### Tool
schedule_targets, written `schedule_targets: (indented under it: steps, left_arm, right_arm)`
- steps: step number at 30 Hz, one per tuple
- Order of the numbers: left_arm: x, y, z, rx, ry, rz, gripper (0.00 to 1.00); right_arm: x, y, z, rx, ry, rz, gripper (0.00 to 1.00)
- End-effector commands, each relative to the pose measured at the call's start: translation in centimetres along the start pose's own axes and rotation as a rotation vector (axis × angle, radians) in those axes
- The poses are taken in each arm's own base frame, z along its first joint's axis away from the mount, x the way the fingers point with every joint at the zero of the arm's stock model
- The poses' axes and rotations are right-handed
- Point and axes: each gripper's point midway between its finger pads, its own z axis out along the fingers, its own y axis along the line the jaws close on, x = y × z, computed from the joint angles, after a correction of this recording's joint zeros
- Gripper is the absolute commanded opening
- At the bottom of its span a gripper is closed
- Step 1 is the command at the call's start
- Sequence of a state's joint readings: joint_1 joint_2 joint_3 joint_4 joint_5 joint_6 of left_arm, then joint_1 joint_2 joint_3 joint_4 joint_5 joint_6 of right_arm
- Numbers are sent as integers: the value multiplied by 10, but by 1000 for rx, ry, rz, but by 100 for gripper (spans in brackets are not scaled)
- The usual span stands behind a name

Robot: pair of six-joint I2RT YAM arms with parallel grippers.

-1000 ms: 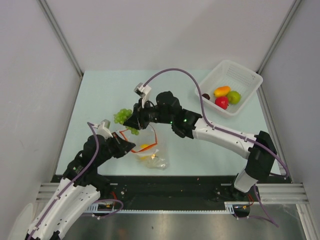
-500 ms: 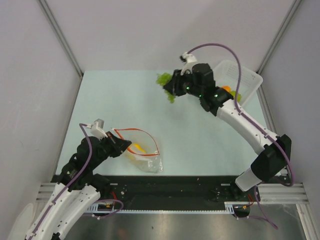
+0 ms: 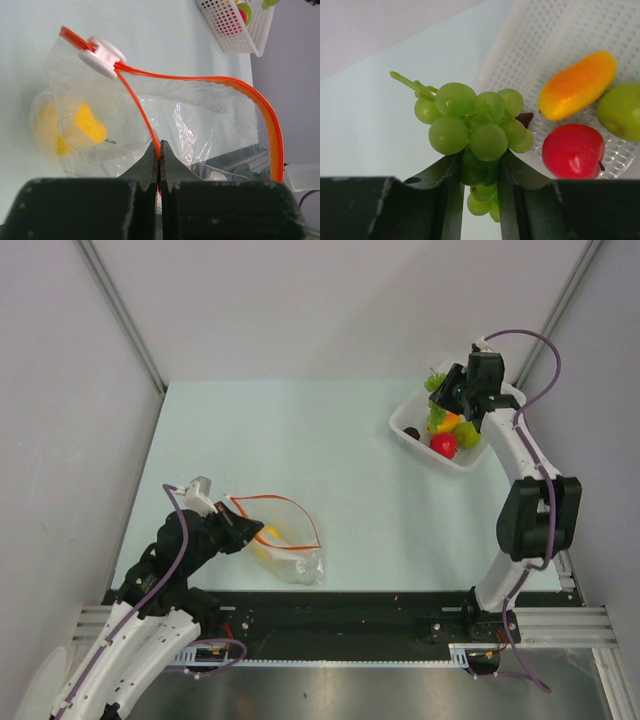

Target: Open the zip-top bag and remove the fake food

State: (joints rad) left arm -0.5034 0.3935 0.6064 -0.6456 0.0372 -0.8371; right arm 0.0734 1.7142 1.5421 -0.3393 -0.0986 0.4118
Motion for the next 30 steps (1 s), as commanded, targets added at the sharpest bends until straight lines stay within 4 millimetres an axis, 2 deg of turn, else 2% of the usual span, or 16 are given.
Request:
schedule_targets:
  steps: [1,3,7,8,11,14,15,19,20,22,23,26,27,30]
  left_arm:
    - [-9,-13,-1,47,-26,13,0]
    - [-9,-11,0,41,-28,11,0]
    - [-6,-8,0,36,-20,5,0]
    - [-5,-7,1,33,-18,6,0]
    - [-4,-6,2,29,-14,7,0]
    - [-4,-8,2,34,-8,8,0]
    - [-4,-8,3,35,-7,8,0]
    - [-3,-11,4,48,2,8,0]
    - [-3,-13,4,54,4,7,0]
    - [-2,-12,5,51,8,5,0]
    - [-3,-12,5,53,6,5,0]
    - [-3,-12,6,47,6,5,0]
    - [-3,-12,6,50,6,6,0]
    - [-3,-14,8,54,13,4,0]
  right_arm:
    - [-3,-11,38,10,33,183,32]
    - [0,-23,53,41,45,290,34]
    - [1,-24,77,11,39,414,35]
    - [2,-24,80,10,43,425,38]
    - [6,-26,92,15,57,444,60]
    - [10,-26,93,13,76,433,90]
    - [11,-26,91,10,81,414,91]
    - [8,-26,68,24,75,335,91]
    - [5,-23,54,22,64,314,90]
    - [8,-15,39,14,65,238,89]
    - [5,-10,21,16,43,203,89]
    - [19,14,-7,-2,48,92,86]
    - [27,34,-23,-43,51,52,84]
    - [51,61,-49,-84,92,-52,79]
